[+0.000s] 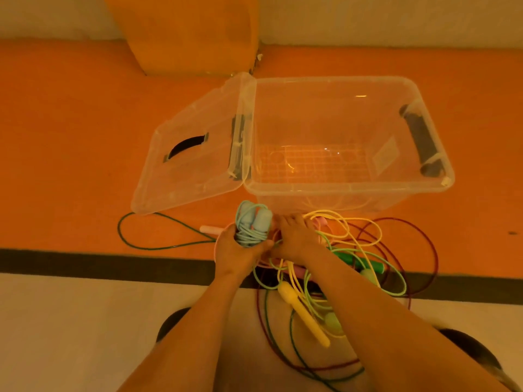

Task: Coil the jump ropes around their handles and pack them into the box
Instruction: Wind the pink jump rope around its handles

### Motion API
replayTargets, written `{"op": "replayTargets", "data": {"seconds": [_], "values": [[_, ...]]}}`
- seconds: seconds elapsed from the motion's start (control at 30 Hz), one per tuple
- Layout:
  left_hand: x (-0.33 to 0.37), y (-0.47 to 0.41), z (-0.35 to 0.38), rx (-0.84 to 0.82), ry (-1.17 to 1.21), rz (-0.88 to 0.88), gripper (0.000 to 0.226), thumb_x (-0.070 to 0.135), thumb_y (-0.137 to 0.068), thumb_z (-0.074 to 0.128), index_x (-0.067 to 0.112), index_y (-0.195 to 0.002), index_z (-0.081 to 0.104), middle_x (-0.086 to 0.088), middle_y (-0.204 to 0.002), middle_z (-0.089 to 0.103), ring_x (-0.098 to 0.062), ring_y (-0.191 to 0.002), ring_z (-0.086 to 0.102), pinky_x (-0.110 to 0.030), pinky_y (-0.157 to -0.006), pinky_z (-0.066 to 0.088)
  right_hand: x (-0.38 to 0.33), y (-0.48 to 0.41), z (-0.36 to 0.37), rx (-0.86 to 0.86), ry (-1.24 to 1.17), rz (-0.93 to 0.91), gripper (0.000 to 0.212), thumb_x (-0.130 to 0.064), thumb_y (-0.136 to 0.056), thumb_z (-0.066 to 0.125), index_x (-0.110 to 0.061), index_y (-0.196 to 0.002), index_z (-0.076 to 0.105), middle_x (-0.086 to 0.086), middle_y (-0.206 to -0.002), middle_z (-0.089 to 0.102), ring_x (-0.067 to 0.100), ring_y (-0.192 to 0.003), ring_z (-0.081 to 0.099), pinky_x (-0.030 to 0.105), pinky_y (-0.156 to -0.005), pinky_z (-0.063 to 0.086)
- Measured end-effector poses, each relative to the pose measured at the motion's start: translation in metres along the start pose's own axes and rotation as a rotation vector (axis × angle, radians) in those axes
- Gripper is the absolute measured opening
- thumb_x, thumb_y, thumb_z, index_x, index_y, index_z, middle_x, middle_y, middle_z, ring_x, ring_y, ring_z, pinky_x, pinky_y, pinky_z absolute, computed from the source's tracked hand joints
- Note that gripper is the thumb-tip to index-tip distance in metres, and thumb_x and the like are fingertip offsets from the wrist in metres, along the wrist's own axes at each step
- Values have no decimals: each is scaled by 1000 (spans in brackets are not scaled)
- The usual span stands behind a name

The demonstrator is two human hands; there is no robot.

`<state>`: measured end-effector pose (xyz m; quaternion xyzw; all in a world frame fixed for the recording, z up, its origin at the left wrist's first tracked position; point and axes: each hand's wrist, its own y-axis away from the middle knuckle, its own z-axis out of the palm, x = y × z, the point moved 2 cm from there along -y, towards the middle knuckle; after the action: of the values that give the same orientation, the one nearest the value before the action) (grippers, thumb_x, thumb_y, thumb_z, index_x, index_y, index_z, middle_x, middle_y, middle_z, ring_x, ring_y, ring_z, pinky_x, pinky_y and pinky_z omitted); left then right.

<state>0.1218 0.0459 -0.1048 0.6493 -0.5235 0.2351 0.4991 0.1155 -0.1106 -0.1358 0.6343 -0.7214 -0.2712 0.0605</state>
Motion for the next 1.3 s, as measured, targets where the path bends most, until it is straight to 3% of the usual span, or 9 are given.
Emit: {"op": "replayTargets", "data": {"seconds": [0.07, 0.2, 0.3, 0.47, 0.63, 0.77, 0.93, 1.1, 1.3], "values": [[-3, -3, -1, -15, 17, -14, 47, 27, -60, 90, 23, -94, 58, 2, -93, 67, -17, -89, 64, -30, -74, 50, -2, -3, -3, -43, 44, 0, 94, -67, -70, 63, -22, -144, 28, 2, -149, 34, 28, -141, 15, 47, -112, 12], [-2, -4, -4, -46, 16, -24, 61, 40, -55, 90, 23, -103, 58, 3, -99, 68, -16, -93, 64, -34, -81, 52, 0, 2, -2, -164, 78, -23, 94, -73, -65, 64, -27, -141, 33, 2, -144, 37, 27, -136, 28, 49, -109, 19], [-3, 1, -6, -65, -7, -43, 49, 25, -66, 88, 16, -103, 57, 0, -96, 66, -18, -91, 62, -28, -73, 46, -1, 19, 0, -232, 110, -56, 94, -70, -65, 66, -28, -142, 34, 4, -142, 35, 29, -132, 34, 46, -106, 25], [-8, 15, -1, -123, -90, -75, 50, 29, -67, 87, 12, -104, 59, 1, -94, 62, -15, -86, 57, -25, -71, 41, 0, 63, 30, -207, 86, -96, 95, -70, -64, 66, -27, -143, 35, 6, -143, 34, 28, -134, 28, 43, -108, 24], [-19, 22, 10, -170, -60, -109, 61, 29, -67, 87, 7, -117, 58, -4, -110, 66, -17, -96, 61, -25, -75, 44, 6, 88, 42, -127, -55, -106, 101, -81, -46, 26, -33, -133, 46, -3, -131, 46, 21, -127, 38, 37, -103, 24], [-17, 22, 17, -176, -31, -145, 73, 21, -71, 84, 7, -131, 46, -7, -122, 57, -22, -110, 56, -26, -81, 42, 11, 77, 28, -74, -242, 10, 69, -61, -76, 58, -31, -136, 43, -4, -133, 48, 16, -129, 41, 37, -105, 24], [-17, 18, 23, -273, 109, -240, 89, 4, -75, 79, 8, -146, 25, -13, -140, 46, -22, -125, 48, -30, -95, 43, 24, 73, 23, -33, -211, -10, 52, -43, -81, 66, -31, -130, 52, -4, -128, 54, 17, -127, 40, 33, -104, 25], [-40, 29, 21, -499, -196, -225, 81, 19, -72, 83, 10, -139, 38, -8, -138, 51, -22, -125, 50, -36, -103, 43, 30, 77, 25, -107, -47, -28, 42, -43, -80, 63, -32, -120, 59, -5, -125, 56, 19, -126, 40, 36, -103, 22], [-42, 40, 25, -469, -943, 39, 37, 33, -87, 59, 18, -121, 59, -6, -122, 56, -29, -120, 47, -40, -97, 37, 18, 87, 24, -91, 196, -65, 47, -52, -79, 64, -29, -120, 60, 0, -131, 45, 24, -130, 29, 44, -110, 13]]}}
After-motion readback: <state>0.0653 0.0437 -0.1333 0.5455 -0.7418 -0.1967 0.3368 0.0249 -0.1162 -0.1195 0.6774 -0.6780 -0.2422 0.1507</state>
